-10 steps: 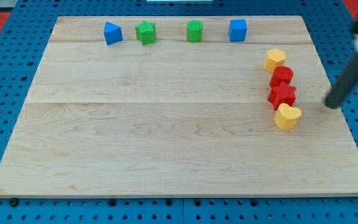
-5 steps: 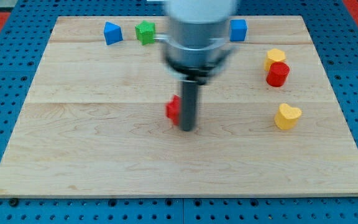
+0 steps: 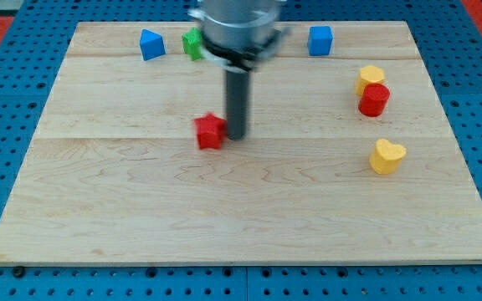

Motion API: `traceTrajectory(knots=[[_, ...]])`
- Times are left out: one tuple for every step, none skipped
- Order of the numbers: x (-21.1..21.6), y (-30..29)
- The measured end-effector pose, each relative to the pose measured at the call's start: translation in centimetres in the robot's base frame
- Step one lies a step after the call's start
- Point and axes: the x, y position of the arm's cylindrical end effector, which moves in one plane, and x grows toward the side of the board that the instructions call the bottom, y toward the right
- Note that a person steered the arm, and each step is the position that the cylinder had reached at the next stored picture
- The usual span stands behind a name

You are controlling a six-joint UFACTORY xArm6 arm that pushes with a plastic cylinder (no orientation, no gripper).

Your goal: Push the red star diagonally bottom left to the blue triangle

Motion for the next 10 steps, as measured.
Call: traceTrajectory(knots=[[-1.6,-8.9],[2.8,-5.7],[3.7,-8.8],[-2.0,-14.9],[-4.4,-17.5],[-1.2,-20.4],[-2.6,-19.7],[-6.5,-17.0],[-7.7,-14.3],[-2.1,-14.8]])
